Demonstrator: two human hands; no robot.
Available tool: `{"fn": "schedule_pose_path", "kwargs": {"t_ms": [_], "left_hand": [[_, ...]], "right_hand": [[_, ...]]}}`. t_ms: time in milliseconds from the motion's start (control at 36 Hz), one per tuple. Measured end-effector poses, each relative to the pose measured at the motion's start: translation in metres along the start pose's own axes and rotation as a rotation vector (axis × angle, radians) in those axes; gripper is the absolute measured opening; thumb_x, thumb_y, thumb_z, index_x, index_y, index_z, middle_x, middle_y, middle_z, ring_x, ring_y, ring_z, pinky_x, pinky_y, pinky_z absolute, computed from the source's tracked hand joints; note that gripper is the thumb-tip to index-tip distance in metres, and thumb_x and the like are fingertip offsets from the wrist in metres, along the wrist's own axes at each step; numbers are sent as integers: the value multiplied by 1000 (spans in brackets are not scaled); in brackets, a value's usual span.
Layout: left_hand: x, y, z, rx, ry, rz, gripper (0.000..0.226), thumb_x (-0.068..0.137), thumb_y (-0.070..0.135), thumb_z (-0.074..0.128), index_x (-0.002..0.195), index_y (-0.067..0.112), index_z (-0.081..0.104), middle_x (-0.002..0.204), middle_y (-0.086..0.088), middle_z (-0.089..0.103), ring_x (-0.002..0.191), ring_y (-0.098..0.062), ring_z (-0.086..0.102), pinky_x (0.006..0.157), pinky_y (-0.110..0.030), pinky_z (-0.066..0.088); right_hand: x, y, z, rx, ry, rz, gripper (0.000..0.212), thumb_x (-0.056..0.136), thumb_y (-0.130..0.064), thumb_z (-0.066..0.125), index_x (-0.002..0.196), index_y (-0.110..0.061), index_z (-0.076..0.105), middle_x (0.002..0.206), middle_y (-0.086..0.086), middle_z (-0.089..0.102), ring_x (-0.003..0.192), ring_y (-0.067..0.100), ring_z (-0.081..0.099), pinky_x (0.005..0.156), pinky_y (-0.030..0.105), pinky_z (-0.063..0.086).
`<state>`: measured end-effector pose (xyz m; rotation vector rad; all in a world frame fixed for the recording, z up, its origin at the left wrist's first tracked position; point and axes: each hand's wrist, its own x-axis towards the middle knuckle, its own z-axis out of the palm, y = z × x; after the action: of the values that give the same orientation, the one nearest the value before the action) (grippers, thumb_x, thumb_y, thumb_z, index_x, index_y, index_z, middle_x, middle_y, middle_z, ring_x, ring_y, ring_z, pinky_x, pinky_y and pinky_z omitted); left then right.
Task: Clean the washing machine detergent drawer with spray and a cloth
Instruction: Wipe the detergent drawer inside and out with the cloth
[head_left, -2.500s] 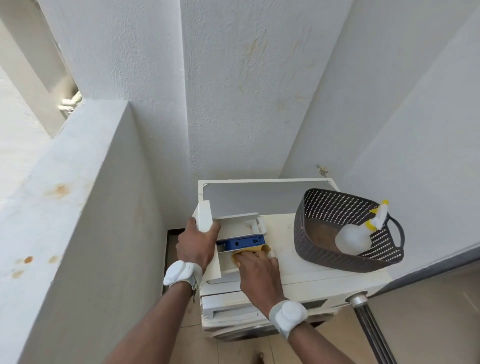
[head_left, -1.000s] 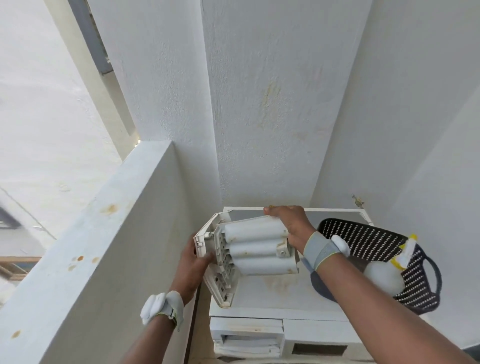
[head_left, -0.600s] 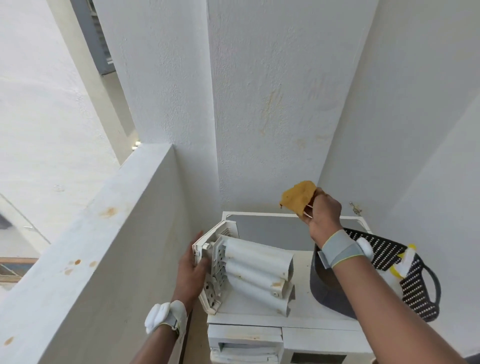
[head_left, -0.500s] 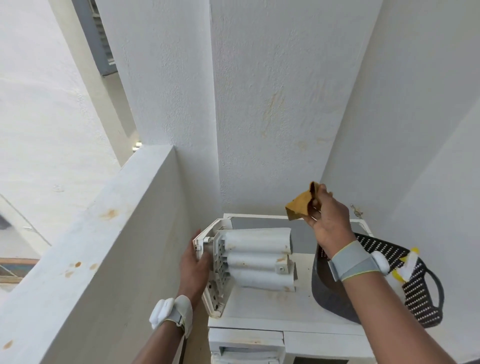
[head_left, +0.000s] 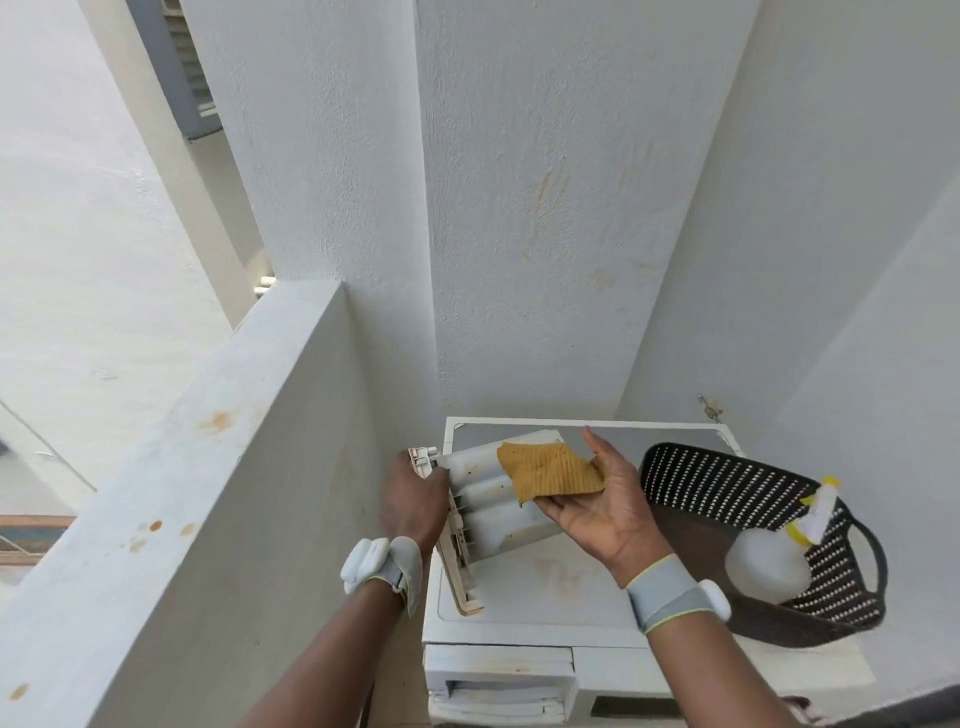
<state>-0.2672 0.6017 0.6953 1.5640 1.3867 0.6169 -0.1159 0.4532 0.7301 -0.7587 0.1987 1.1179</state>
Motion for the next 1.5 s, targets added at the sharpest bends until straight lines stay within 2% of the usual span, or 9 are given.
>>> {"fn": "schedule_pose_path", "kwargs": {"t_ms": [194, 333, 556, 806, 1000, 1167, 1361, 1444, 1500], "left_hand": [[1, -5, -1, -63, 105, -34, 24, 92, 19, 61, 115, 20, 63, 93, -4, 61, 88, -32, 56, 79, -32, 38], [3, -7, -2, -48, 132, -37, 25, 93, 18, 61, 118, 17, 62, 94, -4, 58, 87, -30, 51, 79, -31, 35], [6, -6, 6, -21, 91, -13, 27, 93, 21, 61, 119, 17, 66, 106, -12, 71, 101, -39, 64, 80, -32, 38], [7, -6, 4, -40, 63, 11, 31, 87, 31, 56, 115, 19, 65, 105, -11, 71, 100, -40, 64, 79, -32, 37], [8, -5, 6, -11, 15, 41, 20, 91, 23, 58, 110, 20, 64, 88, 2, 63, 83, -30, 53, 76, -31, 36], [16, -5, 8, -7, 13, 33, 25, 91, 23, 58, 115, 17, 63, 96, -7, 66, 83, -31, 51, 76, -34, 38], [22, -5, 6, 5, -48, 30, 18, 90, 24, 58, 106, 19, 63, 91, -1, 65, 83, -32, 58, 75, -32, 38], [23, -5, 7, 26, -62, 35, 19, 89, 25, 58, 105, 17, 63, 94, -5, 69, 88, -36, 63, 74, -34, 42], [20, -5, 9, 29, -69, 26, 19, 91, 25, 57, 107, 16, 62, 96, -6, 68, 86, -35, 59, 75, -35, 42]], "right_hand": [[12, 3, -10, 5, 50, -90, 51, 84, 5, 66, 134, 7, 56, 140, 24, 61, 127, 35, 63, 85, 49, 62], [0, 7, -5, 233, -97, -128, 32, 74, 5, 74, 105, 1, 67, 123, 21, 71, 115, 32, 70, 84, 46, 63], [-1, 32, 12, -331, 75, 256, 61, 80, 6, 72, 139, 3, 57, 129, 28, 67, 113, 39, 67, 82, 61, 58], [10, 22, 3, -241, -14, 197, 38, 94, -39, 70, 121, -14, 67, 120, 20, 71, 115, 39, 64, 94, 52, 50], [18, 16, -3, -303, -98, 13, 28, 83, -16, 78, 110, -15, 72, 115, 12, 69, 108, 28, 64, 106, 50, 44], [19, 12, -4, -824, 281, -499, 31, 80, 7, 77, 99, -17, 72, 98, 8, 76, 94, 27, 69, 84, 42, 56], [24, 6, 11, -117, 217, -231, 25, 81, 10, 74, 103, 1, 67, 99, 18, 68, 87, 28, 70, 80, 47, 62], [14, 9, 14, 131, 223, -122, 70, 50, -1, 100, 110, 0, 64, 112, 17, 67, 101, 30, 67, 71, 58, 62], [6, 14, 17, 106, 231, -45, 54, 76, -16, 87, 120, -1, 61, 121, 19, 64, 105, 37, 65, 68, 61, 60]]}}
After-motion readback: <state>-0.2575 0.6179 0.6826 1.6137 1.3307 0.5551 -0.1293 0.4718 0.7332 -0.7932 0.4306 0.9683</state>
